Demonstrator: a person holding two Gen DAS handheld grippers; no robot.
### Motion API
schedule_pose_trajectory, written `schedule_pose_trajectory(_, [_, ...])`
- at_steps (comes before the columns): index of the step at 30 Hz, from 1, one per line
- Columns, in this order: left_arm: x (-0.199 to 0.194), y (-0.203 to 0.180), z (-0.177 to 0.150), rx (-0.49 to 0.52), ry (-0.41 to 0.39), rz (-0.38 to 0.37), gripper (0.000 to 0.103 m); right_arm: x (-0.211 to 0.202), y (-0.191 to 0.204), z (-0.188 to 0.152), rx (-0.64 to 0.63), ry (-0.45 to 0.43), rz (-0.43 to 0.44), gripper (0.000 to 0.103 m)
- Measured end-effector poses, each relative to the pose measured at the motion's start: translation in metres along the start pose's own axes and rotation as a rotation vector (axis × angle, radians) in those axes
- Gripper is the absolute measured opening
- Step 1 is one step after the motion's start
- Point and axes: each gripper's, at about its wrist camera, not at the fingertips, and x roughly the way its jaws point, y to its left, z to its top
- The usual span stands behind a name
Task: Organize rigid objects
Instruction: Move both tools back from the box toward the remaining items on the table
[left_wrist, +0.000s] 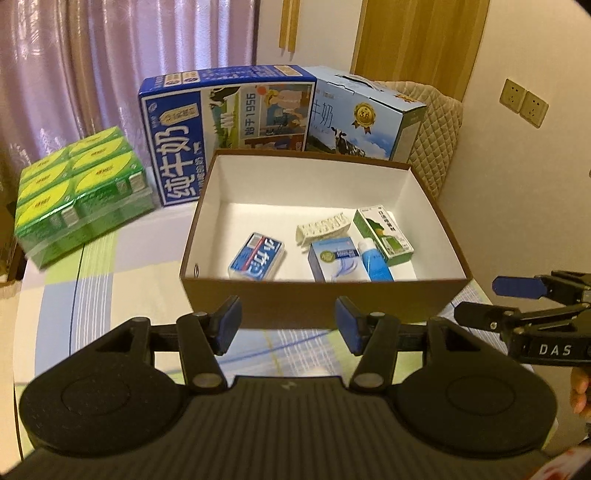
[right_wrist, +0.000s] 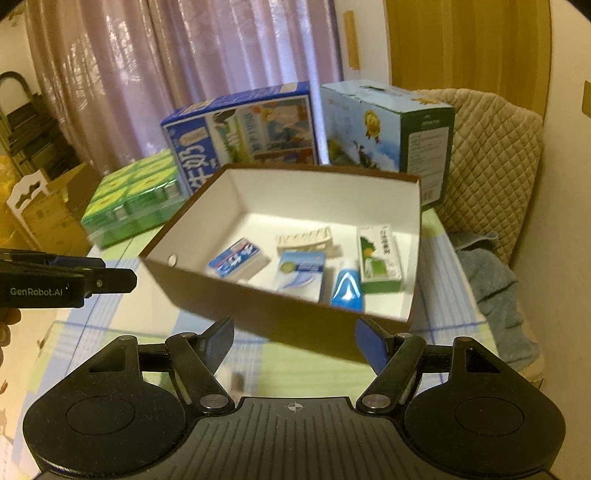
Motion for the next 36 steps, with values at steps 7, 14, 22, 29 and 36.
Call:
schedule_pose_trajectory(7, [-0.019, 0.004, -0.027, -0.027, 0.008, -0.005, 0.052, -0.01, 0.008, -0.021, 0.013, 0.018, 0.021, 0.07])
schedule_pose_trajectory(14, [-0.023, 0.008, -0.06, -0.072, 0.053, -0.003, 0.053, -0.01, 0.013, -0.044, 0.014, 0.066, 0.023, 0.07])
schedule_pose_trajectory(22, [-0.027, 0.006, -0.087, -0.09, 0.093, -0.003, 0.053, -0.009, 0.014, -0.07, 0.018, 0.126, 0.031, 0.07])
schedule_pose_trajectory(29, [-0.029, 0.006, -0.102, -0.101, 0.109, 0.002, 0.053, -0.007, 0.018, -0.081, 0.013, 0.157, 0.059, 0.07])
schedule_pose_trajectory(36, [-0.025, 0.008, -0.119, -0.12, 0.139, 0.019, 0.052, 0.002, 0.023, -0.086, -0.015, 0.182, 0.074, 0.069])
